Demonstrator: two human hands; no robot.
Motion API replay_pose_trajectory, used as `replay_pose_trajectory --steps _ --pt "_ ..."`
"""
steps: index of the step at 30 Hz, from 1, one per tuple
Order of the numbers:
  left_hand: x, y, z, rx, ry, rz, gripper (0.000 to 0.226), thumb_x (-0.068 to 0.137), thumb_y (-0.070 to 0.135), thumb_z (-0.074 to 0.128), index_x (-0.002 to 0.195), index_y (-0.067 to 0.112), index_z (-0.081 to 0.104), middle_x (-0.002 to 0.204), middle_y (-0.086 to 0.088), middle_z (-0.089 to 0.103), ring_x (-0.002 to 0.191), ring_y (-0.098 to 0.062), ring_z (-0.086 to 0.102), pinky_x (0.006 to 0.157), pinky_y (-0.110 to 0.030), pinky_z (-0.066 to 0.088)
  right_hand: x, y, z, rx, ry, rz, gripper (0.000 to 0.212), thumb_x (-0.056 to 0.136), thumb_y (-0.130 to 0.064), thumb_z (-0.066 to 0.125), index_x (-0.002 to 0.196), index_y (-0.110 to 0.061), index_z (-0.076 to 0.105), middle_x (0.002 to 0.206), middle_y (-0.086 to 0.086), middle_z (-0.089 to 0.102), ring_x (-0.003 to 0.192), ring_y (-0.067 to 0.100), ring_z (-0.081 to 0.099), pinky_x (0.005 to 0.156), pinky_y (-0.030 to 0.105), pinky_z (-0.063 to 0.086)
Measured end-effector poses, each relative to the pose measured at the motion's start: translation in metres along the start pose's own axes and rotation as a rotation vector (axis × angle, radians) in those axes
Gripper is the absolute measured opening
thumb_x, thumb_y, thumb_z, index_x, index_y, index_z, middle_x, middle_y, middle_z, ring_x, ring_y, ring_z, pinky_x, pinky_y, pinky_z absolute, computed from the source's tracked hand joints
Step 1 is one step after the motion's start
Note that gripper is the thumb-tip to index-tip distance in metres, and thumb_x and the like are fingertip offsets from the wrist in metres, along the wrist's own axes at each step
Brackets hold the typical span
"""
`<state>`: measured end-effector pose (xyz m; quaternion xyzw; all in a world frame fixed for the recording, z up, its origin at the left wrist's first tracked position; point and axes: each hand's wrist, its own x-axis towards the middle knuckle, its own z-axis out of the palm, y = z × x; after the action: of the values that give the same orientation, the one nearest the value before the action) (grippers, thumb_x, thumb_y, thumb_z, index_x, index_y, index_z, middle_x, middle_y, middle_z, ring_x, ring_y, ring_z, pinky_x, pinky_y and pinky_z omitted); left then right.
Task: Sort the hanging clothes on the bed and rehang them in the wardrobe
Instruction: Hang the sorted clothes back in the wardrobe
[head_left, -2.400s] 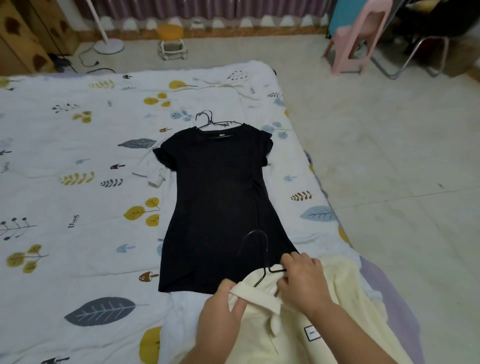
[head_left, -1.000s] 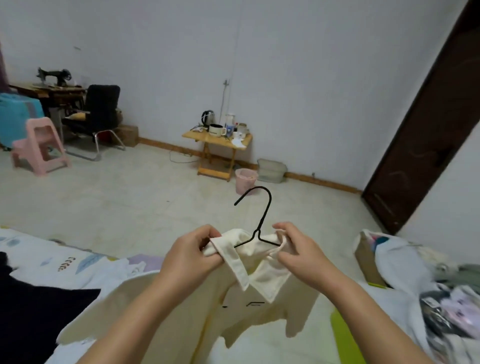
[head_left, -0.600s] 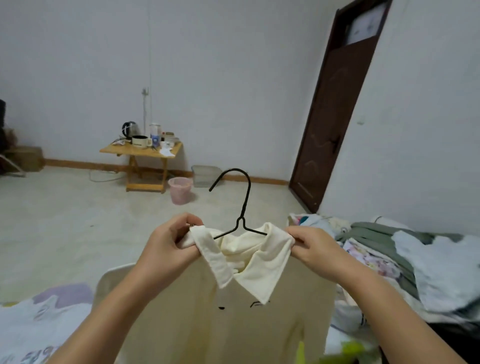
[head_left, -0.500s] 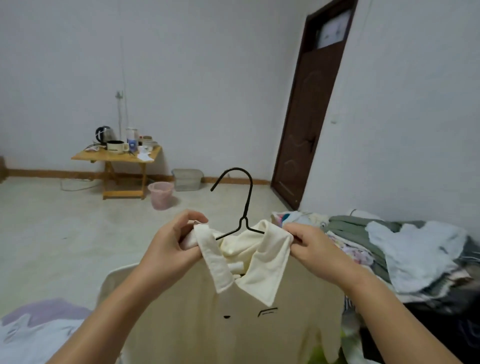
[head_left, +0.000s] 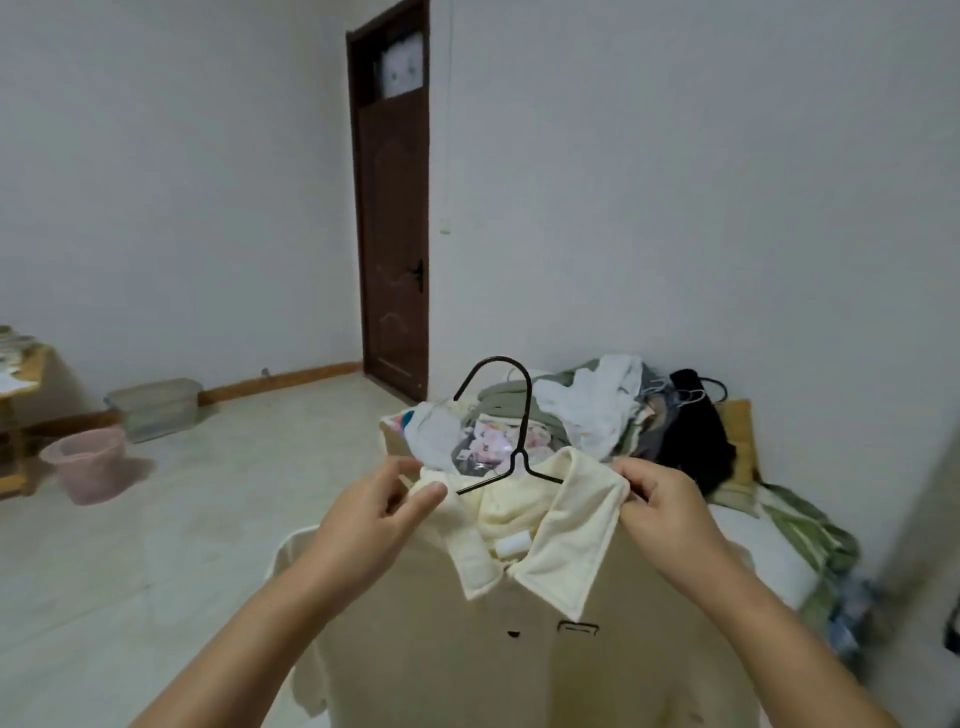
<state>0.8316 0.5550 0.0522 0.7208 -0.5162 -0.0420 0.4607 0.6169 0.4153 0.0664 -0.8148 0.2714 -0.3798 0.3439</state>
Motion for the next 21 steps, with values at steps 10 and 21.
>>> replay_pose_trajectory --steps 10,21 --pt "-0.031 0.099 0.096 0.031 -0.176 0.369 0.036 0.081 0.042 0.059 0.062 0.024 0.034 0.049 0.003 0.040 0.056 -0.008 0.044 0.052 -0.022 0.029 -0.136 0.010 -0.127 -0.164 0.186 0.272 0.024 0.081 -0.001 0.063 0.064 -0.018 0.064 0.064 -0.001 0.060 0.067 0.009 0.052 0.063 0.025 0.037" --pt "-0.111 0.265 0.230 -0.337 -0.329 0.488 0.028 0.083 0.016 0.067 0.067 0.028 0.048 0.049 0.012 0.049 0.055 -0.005 0.047 0.050 -0.016 0.031 -0.320 -0.035 -0.316 -0.229 0.259 0.573 0.033 0.092 -0.017 0.051 0.063 -0.015 0.067 0.066 -0.001 0.065 0.064 0.009 0.060 0.064 0.020 0.044"
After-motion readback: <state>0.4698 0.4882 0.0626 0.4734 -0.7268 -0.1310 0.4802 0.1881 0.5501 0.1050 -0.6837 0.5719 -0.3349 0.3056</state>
